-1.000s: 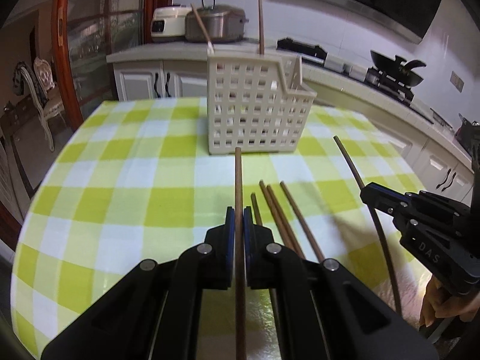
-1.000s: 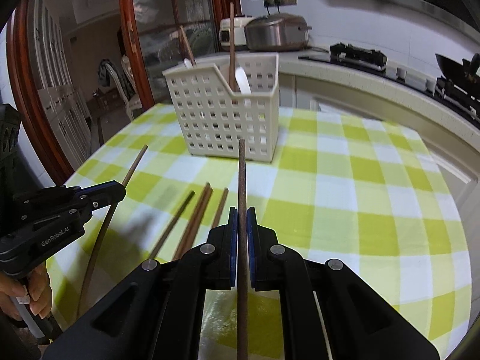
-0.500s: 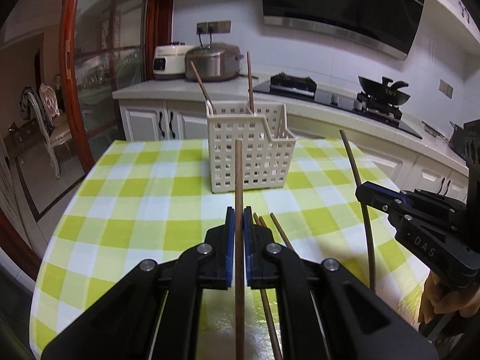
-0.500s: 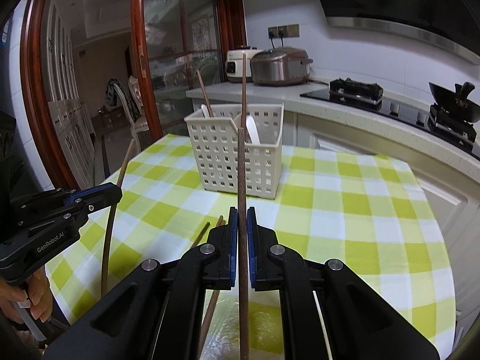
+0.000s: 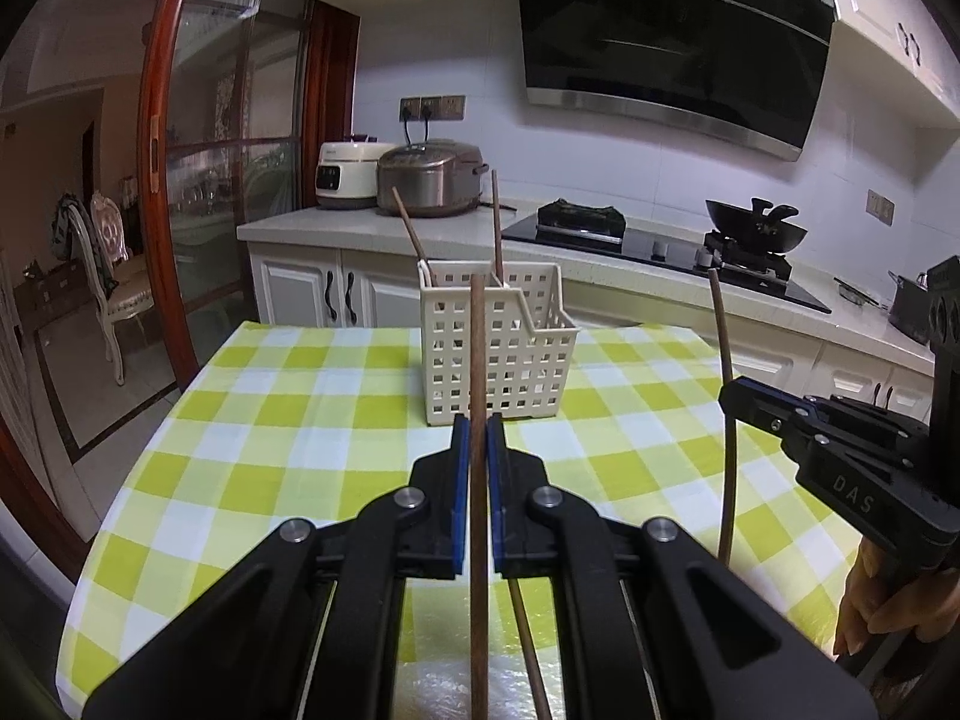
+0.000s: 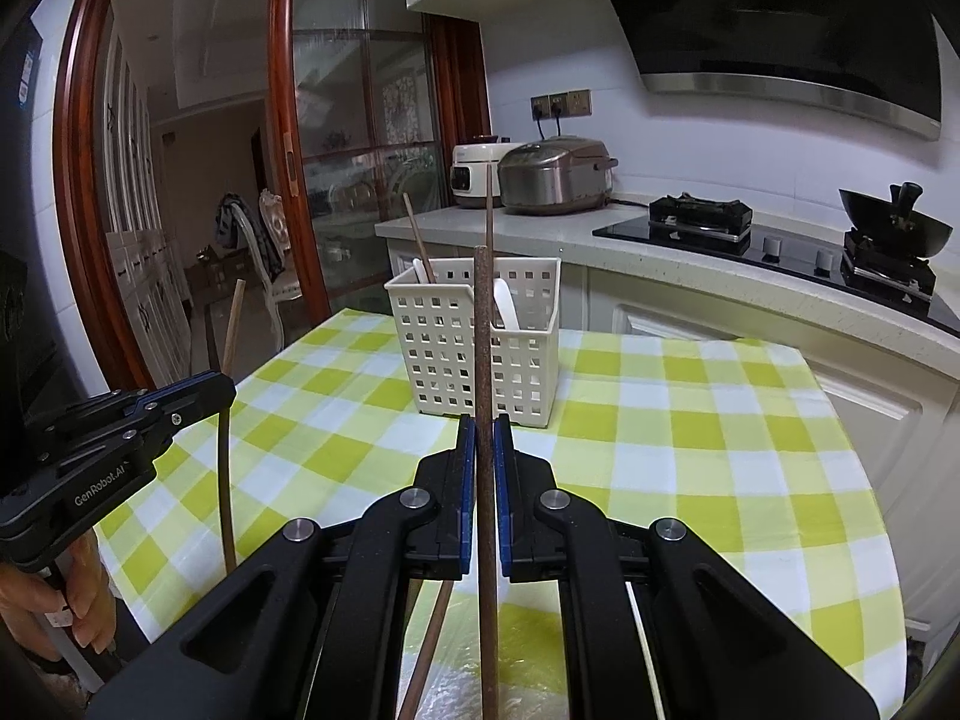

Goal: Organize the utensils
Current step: 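Lift the chopstick with the right tool toward the caddy, then carry the upright chopstick with the right tool over the caddy and lower it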

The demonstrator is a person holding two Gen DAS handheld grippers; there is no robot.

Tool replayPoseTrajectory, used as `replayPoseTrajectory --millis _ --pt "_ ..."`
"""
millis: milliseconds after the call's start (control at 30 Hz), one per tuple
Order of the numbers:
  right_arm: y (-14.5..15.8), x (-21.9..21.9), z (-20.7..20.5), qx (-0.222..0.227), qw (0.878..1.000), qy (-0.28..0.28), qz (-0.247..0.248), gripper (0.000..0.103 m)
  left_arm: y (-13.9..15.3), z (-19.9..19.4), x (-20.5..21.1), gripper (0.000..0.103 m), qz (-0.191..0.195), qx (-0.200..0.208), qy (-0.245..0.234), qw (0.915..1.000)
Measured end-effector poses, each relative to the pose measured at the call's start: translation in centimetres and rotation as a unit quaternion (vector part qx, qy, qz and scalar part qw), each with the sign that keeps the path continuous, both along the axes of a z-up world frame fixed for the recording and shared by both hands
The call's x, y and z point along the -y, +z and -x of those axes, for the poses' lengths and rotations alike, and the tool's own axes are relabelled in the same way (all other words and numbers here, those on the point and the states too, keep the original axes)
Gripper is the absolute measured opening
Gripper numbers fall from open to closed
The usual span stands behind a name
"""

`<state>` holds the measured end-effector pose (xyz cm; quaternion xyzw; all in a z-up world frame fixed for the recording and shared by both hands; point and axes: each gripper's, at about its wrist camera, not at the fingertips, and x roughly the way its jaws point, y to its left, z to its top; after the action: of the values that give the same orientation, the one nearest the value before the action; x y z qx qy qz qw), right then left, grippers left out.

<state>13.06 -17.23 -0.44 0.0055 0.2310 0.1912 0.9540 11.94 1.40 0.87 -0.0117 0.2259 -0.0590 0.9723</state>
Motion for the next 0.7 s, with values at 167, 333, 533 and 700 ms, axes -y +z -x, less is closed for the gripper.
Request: replayPoseTrajectory --millis 167,333,533,700 --pt "0.5 0.1 0.6 0.01 1.0 0.002 -0.003 0.007 0.5 0.4 0.1 0.006 -0.001 0.012 0.0 0.9999" --pt "0.9 0.1 1.0 0.02 1.0 0.002 -0.006 0.007 0.9 0.7 0.0 0.006 -0.003 0.023 0.003 0.9997" --pt "1.1 0.0 1.2 0.024 1.0 0.002 -0.008 0.007 1.1 1.1 0.0 0.006 -0.003 0.035 0.005 0.9994" --pt "1.2 0.0 1.2 0.027 1.0 0.003 -0.007 0.007 1.1 1.0 -0.1 0.006 -0.003 0.04 0.008 0.9992"
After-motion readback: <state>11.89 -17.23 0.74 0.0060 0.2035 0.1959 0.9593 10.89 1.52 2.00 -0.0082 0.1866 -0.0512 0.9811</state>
